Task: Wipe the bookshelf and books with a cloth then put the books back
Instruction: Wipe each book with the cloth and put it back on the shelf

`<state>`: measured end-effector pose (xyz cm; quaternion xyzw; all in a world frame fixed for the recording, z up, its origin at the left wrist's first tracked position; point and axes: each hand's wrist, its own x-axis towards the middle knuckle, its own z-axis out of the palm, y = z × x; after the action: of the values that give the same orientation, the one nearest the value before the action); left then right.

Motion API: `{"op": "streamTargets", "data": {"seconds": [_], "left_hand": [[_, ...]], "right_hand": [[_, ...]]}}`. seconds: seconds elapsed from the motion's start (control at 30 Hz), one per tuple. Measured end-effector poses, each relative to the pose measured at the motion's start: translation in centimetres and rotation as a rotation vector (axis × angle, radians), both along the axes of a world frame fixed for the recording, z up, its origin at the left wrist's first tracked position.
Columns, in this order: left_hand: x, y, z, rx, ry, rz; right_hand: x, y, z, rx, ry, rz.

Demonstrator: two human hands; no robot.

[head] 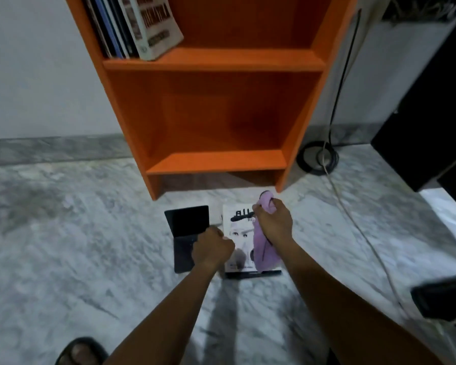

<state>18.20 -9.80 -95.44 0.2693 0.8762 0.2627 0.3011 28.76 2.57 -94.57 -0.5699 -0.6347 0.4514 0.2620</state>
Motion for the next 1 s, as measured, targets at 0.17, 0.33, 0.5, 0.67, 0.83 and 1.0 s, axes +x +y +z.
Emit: {"op": "streamTargets", "data": {"seconds": [0.17,0.33,0.5,0.67,0.83,1.0], "left_hand": [[2.6,-0.8,-6.0,-0.123,-0.290,-0.054],[1.9,0.2,-7.8,-0.128,-0.361,0.056],[1.5,0.6,-7.4,0.118,-0.835,0.174],[1.0,0.6,-4.8,0.304,-1.054,0.105],[0.1,-1.8,-1.9,0.355,-1.061,-0.038],[-0.1,-3.9,2.2,0.390,-0.995,-0.135]], "right_hand": [[4.1,-1.4,-8.3,-0.047,-0.298,0.148],[5.9,-3.4,-11.3,-0.055,-0.379,0.239],[6.9,-3.8,-12.2,-0.017,-0.323,0.233],[7.2,-5.8,-10.4,0.088,-0.159,0.292],[6.0,-7.0,-6.4,0.266,0.068,0.538],[1.7,-4.8,-2.2,0.487,0.021,0.564]]}}
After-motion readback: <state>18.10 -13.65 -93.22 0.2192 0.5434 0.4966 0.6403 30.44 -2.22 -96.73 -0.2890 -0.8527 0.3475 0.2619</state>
